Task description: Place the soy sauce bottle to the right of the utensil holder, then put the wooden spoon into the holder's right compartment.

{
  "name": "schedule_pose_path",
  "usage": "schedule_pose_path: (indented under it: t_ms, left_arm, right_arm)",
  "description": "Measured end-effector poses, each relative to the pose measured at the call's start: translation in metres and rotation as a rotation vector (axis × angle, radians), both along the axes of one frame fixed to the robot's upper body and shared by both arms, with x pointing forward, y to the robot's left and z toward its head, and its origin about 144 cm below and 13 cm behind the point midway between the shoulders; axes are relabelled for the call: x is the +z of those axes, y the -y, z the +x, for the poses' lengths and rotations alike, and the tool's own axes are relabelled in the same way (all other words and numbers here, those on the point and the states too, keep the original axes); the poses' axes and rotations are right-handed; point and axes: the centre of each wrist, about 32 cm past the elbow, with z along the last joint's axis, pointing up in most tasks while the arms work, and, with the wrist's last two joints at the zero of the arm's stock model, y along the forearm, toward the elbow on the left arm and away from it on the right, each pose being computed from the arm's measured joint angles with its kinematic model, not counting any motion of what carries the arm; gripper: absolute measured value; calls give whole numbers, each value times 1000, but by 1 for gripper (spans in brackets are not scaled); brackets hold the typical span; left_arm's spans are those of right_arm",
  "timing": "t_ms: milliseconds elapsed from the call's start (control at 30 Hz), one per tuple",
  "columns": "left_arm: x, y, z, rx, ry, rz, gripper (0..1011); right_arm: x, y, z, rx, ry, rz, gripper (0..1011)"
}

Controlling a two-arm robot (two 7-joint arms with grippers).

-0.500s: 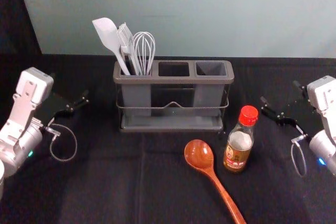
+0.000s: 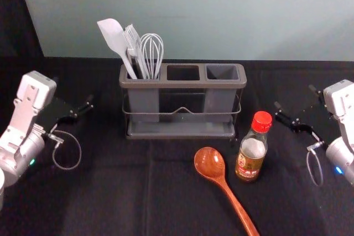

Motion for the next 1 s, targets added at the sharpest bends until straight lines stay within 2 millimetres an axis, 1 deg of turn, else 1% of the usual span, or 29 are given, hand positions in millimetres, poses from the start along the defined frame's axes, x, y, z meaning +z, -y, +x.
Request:
schedule_pose_path:
  t_ms: [633, 800, 933, 1000]
  left_arm:
    - [0, 0, 0, 0, 0, 0, 1005]
    - [0, 0, 0, 0, 0, 0, 1005]
    - [0, 0, 0, 0, 0, 0, 1005]
    - [0, 0, 0, 0, 0, 0, 1005]
  right_arm:
    - [0, 0, -1, 0, 1, 0, 1003]
    - [0, 5, -13, -3, 8, -4, 1002]
    - [2, 10, -30, -3, 20, -8, 1002]
    - [2, 12, -35, -2, 22, -8, 1002]
